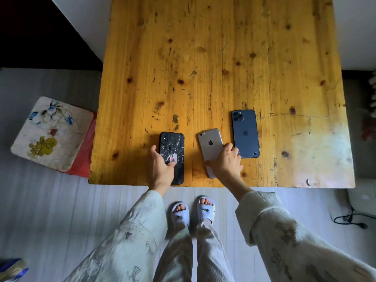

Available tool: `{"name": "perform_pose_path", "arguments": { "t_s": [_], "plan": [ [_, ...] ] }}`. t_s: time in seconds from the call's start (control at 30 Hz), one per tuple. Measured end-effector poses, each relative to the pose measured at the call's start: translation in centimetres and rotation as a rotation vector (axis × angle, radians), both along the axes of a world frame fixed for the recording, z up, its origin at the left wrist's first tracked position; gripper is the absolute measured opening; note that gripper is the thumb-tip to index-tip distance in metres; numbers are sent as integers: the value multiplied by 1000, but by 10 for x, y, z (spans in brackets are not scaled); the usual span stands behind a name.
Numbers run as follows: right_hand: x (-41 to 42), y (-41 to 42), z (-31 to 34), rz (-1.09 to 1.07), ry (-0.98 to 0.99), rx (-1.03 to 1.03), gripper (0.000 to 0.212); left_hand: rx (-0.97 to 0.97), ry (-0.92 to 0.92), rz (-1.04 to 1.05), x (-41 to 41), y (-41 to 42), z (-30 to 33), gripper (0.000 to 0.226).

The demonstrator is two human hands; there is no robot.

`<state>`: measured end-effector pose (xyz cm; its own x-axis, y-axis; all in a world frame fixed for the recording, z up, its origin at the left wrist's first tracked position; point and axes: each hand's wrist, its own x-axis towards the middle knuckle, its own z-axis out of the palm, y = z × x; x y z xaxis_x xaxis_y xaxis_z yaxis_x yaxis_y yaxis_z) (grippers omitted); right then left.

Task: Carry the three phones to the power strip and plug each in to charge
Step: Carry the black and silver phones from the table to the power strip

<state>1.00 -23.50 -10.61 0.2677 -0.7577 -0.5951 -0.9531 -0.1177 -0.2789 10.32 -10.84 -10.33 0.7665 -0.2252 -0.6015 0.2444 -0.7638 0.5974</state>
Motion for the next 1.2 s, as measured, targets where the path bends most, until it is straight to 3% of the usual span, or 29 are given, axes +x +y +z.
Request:
{"name": "perform_pose_path", "arguments": {
  "t_s": [0.07, 0.17, 0.33, 0.43, 0.57, 0.8, 1.0, 1.2],
  "plan": [
    [-5, -10, 1, -61, -82, 127, 47, -5, 58, 23, 10, 7, 3, 52],
    [-15, -18, 10, -254, -271, 365, 25, -54, 235, 80, 17, 14, 10, 53],
    [-60, -10, 43, -491, -468, 527, 21, -221, 426, 55, 6, 18, 33, 52],
    [-103, -5, 74, -641, -659, 590, 20, -328, 475, -49, -10, 11, 54, 26],
    [-168, 13, 116, -779, -833, 449, 11, -416, 513, -225, -43, -5, 86, 19],
    [-311, 74, 181, -1078, -994, 153, 14, -498, 548, -678, -153, -45, 151, 18],
    [-456, 173, 229, -1339, -1104, -143, 12, -476, 652, -1079, -311, -33, 193, 20],
    [-610, 317, 256, -1631, -1134, -443, 14, -435, 747, -1436, -505, 35, 222, 19]
  ]
}}
